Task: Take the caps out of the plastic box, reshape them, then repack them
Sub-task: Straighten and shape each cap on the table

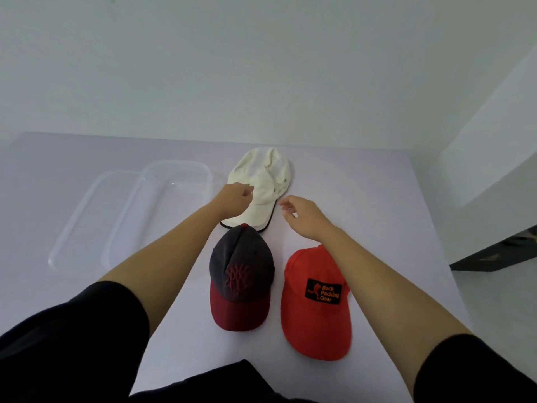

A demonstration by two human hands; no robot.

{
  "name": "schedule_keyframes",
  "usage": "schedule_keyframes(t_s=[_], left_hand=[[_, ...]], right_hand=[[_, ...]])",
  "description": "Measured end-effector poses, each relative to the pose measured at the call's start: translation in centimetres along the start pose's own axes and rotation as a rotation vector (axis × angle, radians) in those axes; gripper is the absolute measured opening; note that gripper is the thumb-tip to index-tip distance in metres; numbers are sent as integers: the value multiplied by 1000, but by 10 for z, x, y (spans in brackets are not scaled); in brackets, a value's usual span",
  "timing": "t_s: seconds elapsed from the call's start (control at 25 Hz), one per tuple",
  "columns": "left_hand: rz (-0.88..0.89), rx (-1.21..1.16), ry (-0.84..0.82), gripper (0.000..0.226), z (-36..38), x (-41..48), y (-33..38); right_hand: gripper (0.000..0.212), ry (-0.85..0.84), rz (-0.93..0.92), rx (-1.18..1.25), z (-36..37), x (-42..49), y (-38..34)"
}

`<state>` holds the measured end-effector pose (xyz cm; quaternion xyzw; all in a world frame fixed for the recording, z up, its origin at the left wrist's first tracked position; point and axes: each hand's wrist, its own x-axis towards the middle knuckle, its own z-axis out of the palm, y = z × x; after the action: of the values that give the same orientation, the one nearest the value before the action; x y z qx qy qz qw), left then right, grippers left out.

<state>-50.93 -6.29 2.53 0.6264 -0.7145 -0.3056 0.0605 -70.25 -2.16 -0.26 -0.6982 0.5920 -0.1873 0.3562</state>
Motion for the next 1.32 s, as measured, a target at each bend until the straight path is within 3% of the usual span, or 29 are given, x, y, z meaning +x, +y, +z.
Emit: schedule_keyframes(t_s=[0.12,0.32,0.44,0.52,0.64,0.76,0.88,1.08,1.16,1.32], left_hand=[[-48,59,-55,41,-7,9,-32],[-55,140,-165,44,-4,29,-80],[16,219,-321,59,4,38,-91],[72,262,-364,76,9,48,-91],[79,300,-385,88,19,53,-93],[99,456,-265,93,29,59,-96],[147,624,-145,84,40,62,-96],[166,757,-145,60,30,55,-80],[206,749,-68,57,22,53,-69],[236,677,-27,60,6,47,-59]], right_hand=[[34,-82,18,-54,22,30,-14],[45,-187,126,-8,47,63,-23],[67,-368,157,-178,61,78,-24],[85,-392,176,-255,69,86,-21],[100,-332,166,-298,78,97,-16],[104,-277,129,-418,77,107,-19],[106,-264,80,-523,77,112,-26],[109,-310,108,-495,73,106,-32],[98,-199,159,-528,73,101,-37],[70,175,296,-567,57,96,-61]])
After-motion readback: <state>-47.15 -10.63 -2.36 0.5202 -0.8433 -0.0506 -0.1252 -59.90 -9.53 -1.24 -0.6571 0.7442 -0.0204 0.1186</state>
